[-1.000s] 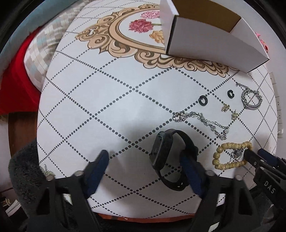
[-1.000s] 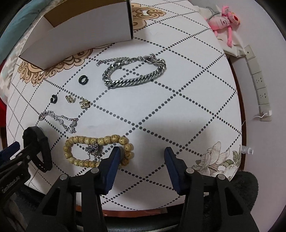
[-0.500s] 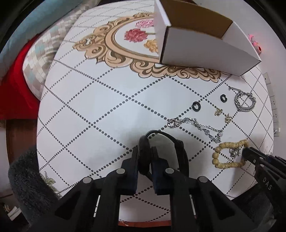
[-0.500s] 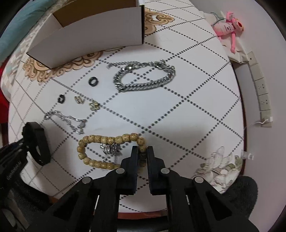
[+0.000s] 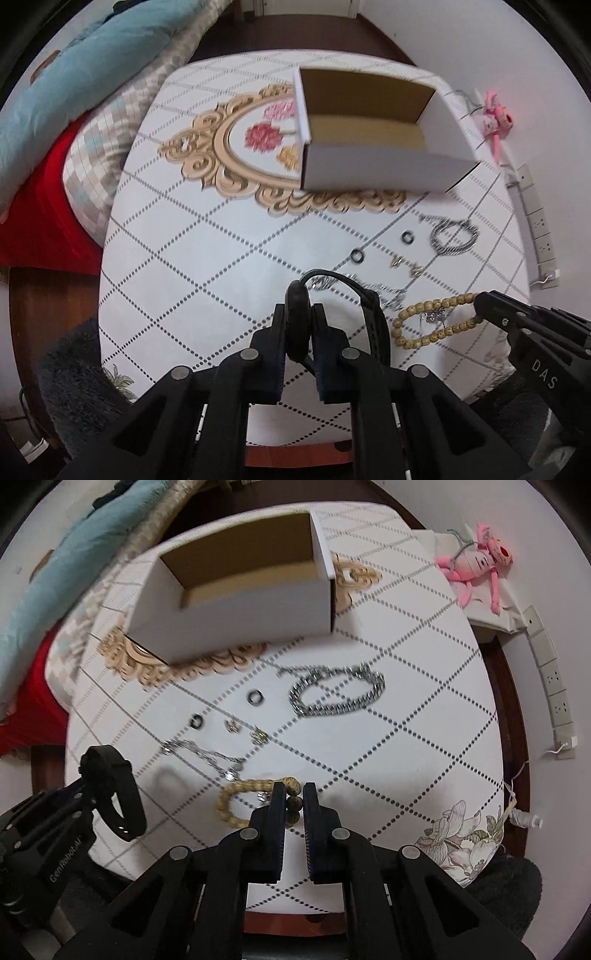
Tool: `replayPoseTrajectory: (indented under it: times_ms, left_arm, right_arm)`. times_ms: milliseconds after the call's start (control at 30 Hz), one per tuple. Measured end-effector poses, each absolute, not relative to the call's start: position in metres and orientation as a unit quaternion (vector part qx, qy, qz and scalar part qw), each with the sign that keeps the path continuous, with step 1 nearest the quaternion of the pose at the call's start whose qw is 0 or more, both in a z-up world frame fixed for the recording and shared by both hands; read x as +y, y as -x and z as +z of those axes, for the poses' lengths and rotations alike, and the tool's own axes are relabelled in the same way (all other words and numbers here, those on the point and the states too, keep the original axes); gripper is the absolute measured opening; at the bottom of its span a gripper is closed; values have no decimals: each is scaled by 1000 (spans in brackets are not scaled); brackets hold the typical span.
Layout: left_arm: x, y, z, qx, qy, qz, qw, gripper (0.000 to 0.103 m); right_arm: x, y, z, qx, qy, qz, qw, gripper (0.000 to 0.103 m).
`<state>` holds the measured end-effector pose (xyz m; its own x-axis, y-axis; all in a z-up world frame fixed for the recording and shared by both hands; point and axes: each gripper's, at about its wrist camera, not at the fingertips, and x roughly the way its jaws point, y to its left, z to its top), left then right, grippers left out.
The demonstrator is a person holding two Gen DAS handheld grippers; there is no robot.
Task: Organize jewelry
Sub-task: 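Carry the watch band with the left gripper while the right gripper carries the bead bracelet into the box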
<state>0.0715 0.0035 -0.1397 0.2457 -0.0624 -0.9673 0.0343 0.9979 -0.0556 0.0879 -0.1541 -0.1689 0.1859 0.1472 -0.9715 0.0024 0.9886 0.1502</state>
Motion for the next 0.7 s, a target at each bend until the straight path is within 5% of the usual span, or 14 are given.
replayPoseTrajectory:
  times_ms: [700]
  left_arm:
    - [-2,-182,-77,564,45,-80,820,10]
  right_arm:
    - [-165,-185,-58,544,-66,112,829,9]
